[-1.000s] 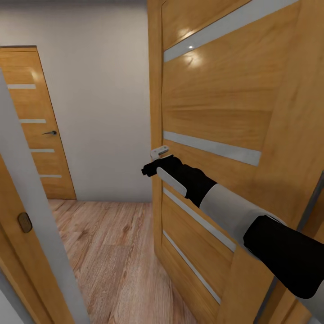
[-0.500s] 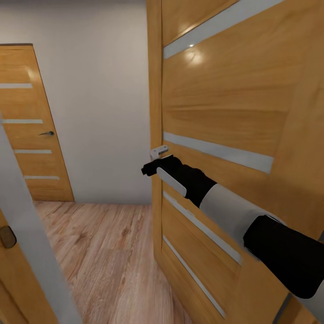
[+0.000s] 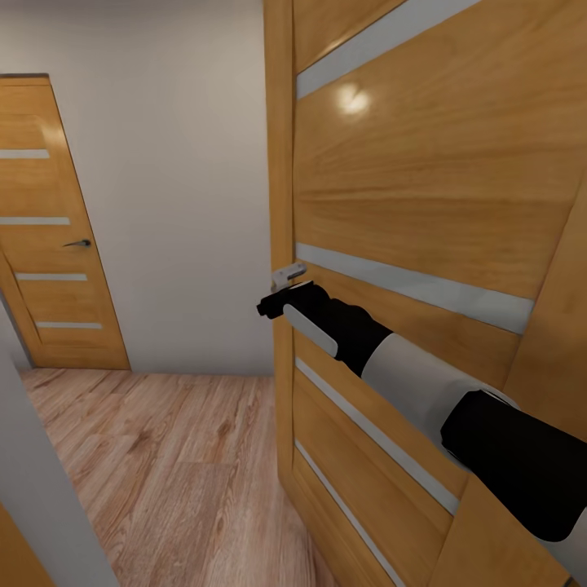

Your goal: Move the two storage containers from the living room to the garage. In the garage, place one container on the floor and stack the other container on top of it (either order is fine).

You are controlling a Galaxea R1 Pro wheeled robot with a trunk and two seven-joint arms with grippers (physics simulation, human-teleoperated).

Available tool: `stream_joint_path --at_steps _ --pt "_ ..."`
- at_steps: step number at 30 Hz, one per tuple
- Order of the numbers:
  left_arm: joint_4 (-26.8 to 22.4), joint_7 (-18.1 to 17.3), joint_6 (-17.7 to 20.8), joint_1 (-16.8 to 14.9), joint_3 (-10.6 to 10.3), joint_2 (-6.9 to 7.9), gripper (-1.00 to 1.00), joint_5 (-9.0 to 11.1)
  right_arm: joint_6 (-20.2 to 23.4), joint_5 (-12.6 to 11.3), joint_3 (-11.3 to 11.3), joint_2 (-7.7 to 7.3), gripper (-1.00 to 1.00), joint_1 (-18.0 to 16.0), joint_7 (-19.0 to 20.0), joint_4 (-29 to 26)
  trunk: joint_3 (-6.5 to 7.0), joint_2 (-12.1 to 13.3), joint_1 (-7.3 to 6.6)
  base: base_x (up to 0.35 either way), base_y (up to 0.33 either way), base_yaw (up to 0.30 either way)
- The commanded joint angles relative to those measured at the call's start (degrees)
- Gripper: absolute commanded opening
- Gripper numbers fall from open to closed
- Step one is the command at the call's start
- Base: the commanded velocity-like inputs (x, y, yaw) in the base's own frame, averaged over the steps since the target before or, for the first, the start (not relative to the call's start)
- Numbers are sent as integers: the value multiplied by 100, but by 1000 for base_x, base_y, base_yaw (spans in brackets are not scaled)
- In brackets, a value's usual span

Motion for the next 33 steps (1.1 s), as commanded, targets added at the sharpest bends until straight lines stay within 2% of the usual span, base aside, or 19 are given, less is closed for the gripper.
stream_joint_path --at_steps 1,4,6,7,8,11,15,21,33 --pt "5 -19 -17 -3 4 0 100 41 7 -56 18 0 100 -10 -57 -3 -7 -4 0 7 0 0" --pt "5 -19 -19 -3 4 0 100 41 26 -48 25 0 100 -8 -133 -3 -7 -4 0 2 0 0" --pt "5 -19 -19 -3 4 0 100 41 46 -45 52 0 100 -8 -355 0 -7 -4 0 0 0 0" --pt "5 -19 -19 -3 5 0 100 41 56 -44 133 0 100 -8 -676 46 -7 -4 0 0 0 0" --pt "5 -19 -19 -3 5 0 100 41 58 -44 169 0 100 -8 -816 78 -7 -4 0 0 0 0" --pt "5 -19 -19 -3 5 0 100 41 63 -50 422 0 100 -8 -1780 330 -7 -4 0 0 0 0" --pt "5 -19 -19 -3 8 0 100 41 56 -46 519 0 100 -8 -2193 492 -7 -4 0 0 0 0" --pt "5 -19 -19 -3 12 0 100 41 20 -43 543 0 100 -8 -2265 659 -7 -4 0 0 0 0" --pt "5 -14 -19 -3 12 0 100 41 -113 -33 538 0 100 -14 -2142 1163 -7 -4 0 0 0 0"
